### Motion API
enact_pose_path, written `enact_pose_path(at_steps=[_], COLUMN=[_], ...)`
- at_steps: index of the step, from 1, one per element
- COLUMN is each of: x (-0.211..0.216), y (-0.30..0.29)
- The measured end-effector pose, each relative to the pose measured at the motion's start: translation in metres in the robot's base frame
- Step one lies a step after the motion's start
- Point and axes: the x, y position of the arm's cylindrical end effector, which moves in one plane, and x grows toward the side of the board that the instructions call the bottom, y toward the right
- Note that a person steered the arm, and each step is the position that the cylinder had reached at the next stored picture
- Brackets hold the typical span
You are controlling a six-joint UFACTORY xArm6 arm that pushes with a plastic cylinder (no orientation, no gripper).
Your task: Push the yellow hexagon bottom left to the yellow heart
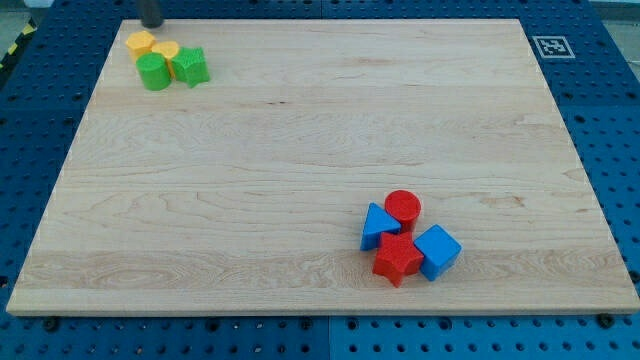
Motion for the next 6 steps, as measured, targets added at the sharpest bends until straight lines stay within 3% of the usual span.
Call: enact_pose_path(at_steps=[6], x=[0.064], y=[0.028])
